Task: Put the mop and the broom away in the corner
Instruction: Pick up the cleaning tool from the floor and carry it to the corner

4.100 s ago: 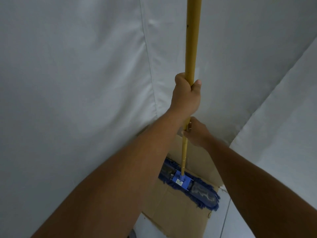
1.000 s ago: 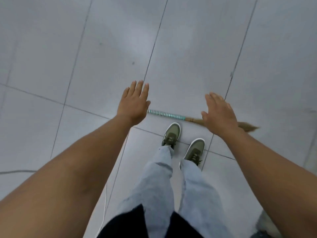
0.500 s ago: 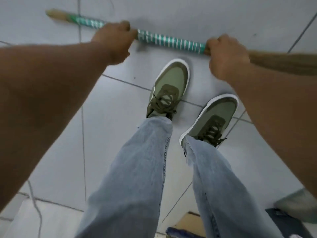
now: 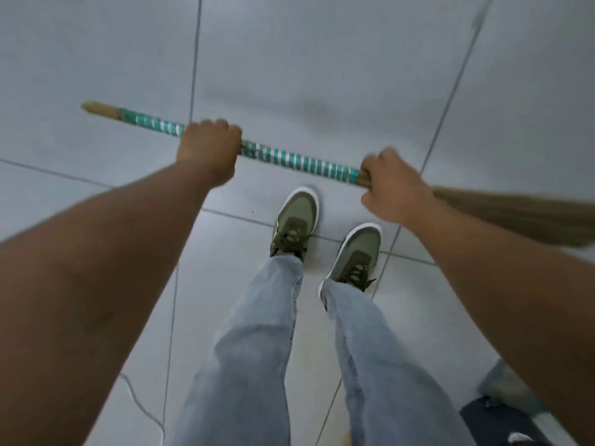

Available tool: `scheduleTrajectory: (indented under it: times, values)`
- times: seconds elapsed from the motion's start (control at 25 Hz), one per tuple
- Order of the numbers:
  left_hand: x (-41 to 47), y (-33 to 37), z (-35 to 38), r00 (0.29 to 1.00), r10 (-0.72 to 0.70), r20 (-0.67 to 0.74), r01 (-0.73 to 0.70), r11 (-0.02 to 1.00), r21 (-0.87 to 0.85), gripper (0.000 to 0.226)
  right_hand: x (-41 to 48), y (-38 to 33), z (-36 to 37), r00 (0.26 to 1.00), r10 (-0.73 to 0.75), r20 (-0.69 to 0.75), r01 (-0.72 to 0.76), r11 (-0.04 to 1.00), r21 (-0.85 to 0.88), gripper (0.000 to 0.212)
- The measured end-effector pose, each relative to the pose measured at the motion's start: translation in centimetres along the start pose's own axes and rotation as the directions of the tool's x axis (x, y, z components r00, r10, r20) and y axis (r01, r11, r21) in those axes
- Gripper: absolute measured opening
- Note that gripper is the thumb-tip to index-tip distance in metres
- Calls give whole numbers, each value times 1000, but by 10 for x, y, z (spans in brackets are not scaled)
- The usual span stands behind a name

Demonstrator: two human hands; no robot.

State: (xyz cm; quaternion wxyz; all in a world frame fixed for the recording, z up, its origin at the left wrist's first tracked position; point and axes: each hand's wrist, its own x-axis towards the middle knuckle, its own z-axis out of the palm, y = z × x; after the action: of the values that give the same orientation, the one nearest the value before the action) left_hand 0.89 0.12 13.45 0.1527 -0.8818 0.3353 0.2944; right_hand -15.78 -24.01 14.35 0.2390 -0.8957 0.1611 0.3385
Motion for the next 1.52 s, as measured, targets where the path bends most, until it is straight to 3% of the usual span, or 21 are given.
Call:
scheduleTrajectory:
  times: [0.32, 0.56, 0.72, 0.88, 0.96, 1.08, 1.16, 1.32, 1.52]
  values:
    - [-146, 35, -275, 927, 122, -353, -152, 987, -58, 29, -243, -34, -210, 962, 238, -133, -196, 942, 272, 26]
    - [-216, 111, -401, 840, 334, -428, -357, 934, 29, 33, -401, -39, -247, 807, 494, -324, -314, 823, 472, 19]
    - [-246, 201, -451, 661, 577, -480, -572, 801, 176, 39, -502, -36, -219, 606, 711, -357, -376, 651, 659, 19]
    - [-320, 318, -463, 399, 772, -495, -740, 590, 324, 46, -605, -41, -156, 353, 884, -305, -352, 428, 832, 17]
    - [-376, 380, -448, 241, 862, -446, -804, 435, 406, 50, -663, -49, -110, 186, 948, -257, -328, 306, 894, 19]
    - [-458, 455, -414, 23, 950, -312, -843, 187, 505, 50, -732, -64, -37, 14, 987, -162, -297, 159, 941, 18]
    - [-514, 500, -376, -110, 974, -199, -820, 24, 572, 49, -773, -77, 20, -62, 996, -68, -272, 49, 961, 16]
    - [-632, 575, -279, -301, 954, 7, -753, -242, 612, 43, -853, -108, 136, -192, 972, 135, -184, -170, 968, 20]
    - [-756, 620, -167, -439, 876, 199, -657, -464, 595, 52, -930, -163, 243, -317, 902, 294, -92, -338, 937, 19]
